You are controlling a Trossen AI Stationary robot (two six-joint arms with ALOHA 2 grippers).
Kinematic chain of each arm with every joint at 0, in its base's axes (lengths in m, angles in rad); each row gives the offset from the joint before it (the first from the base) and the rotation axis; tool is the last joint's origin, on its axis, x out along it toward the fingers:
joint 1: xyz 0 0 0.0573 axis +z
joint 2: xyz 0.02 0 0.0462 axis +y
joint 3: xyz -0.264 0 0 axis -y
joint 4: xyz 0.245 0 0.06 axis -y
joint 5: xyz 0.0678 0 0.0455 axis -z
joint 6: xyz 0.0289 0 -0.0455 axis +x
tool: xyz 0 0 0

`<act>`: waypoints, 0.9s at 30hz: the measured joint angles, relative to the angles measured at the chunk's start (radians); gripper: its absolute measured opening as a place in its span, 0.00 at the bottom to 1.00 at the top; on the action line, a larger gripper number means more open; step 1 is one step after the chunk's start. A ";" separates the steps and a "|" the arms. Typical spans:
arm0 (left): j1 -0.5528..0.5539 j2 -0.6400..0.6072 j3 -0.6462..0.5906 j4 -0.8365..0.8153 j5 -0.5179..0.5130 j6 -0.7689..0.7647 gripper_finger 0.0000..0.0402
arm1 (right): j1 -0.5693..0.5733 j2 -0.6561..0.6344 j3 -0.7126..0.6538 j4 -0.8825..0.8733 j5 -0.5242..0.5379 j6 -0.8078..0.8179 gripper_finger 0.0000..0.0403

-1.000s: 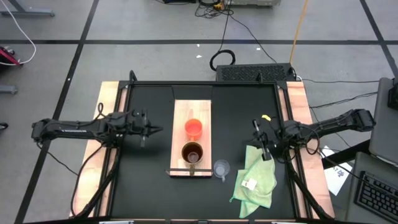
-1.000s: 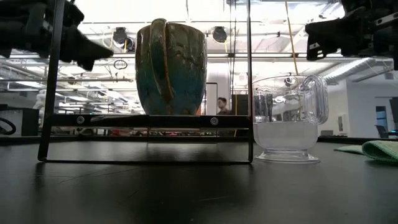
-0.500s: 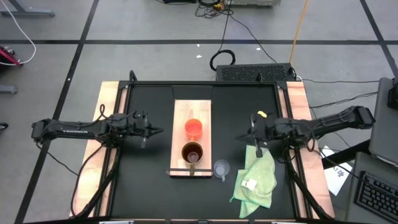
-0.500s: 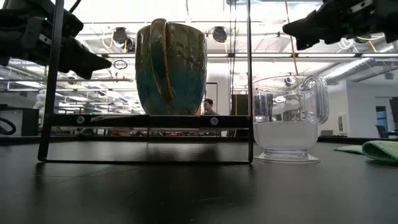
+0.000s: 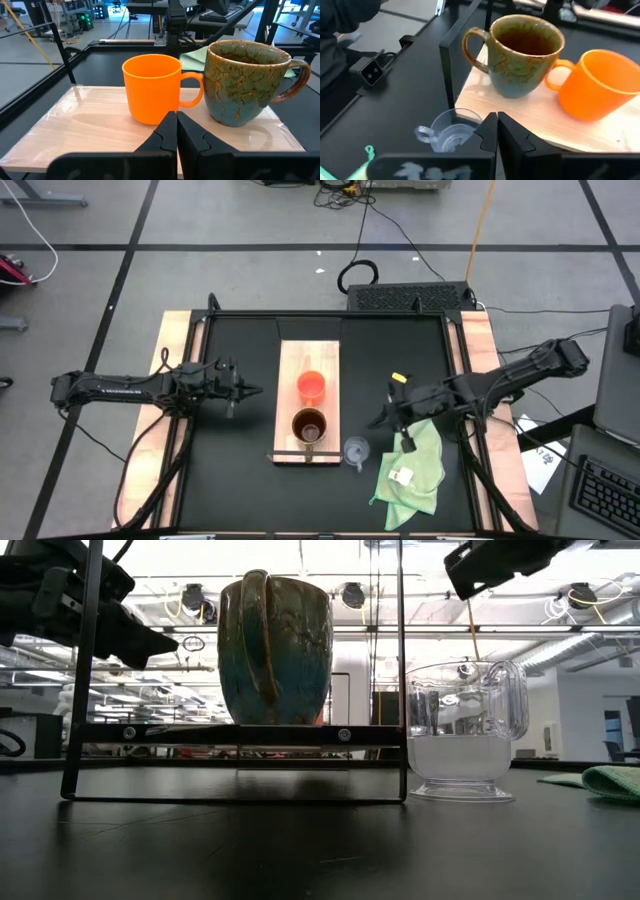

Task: Stack small to large cups/mugs on shelf
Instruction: Put the transparent mug on the shelf

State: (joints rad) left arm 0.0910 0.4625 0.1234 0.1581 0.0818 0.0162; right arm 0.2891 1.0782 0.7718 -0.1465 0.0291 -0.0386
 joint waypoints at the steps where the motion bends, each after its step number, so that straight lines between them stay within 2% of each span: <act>1: 0.000 0.000 0.000 0.000 0.000 0.000 0.00 | 0.004 0.016 0.013 -0.008 -0.002 0.012 0.02; 5: 0.000 0.000 0.000 0.001 0.000 0.000 0.01 | 0.014 0.074 0.039 -0.033 -0.005 0.052 0.11; 13: 0.000 0.000 0.000 0.002 0.008 -0.017 0.01 | 0.014 0.191 0.101 -0.080 -0.033 0.106 0.39; 17: 0.000 0.000 0.000 0.003 0.009 -0.020 0.01 | 0.012 0.236 0.155 -0.131 -0.034 0.107 0.49; 21: 0.000 0.000 0.000 0.003 0.011 -0.022 0.01 | 0.011 0.257 0.160 -0.134 -0.034 0.102 0.53; 27: 0.000 0.000 0.000 0.002 0.028 -0.029 0.02 | 0.011 0.263 0.160 -0.118 -0.034 0.118 0.51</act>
State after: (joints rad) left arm 0.0906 0.4624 0.1234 0.1599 0.1097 -0.0130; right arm 0.3004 1.3415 0.9321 -0.2648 -0.0044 0.0798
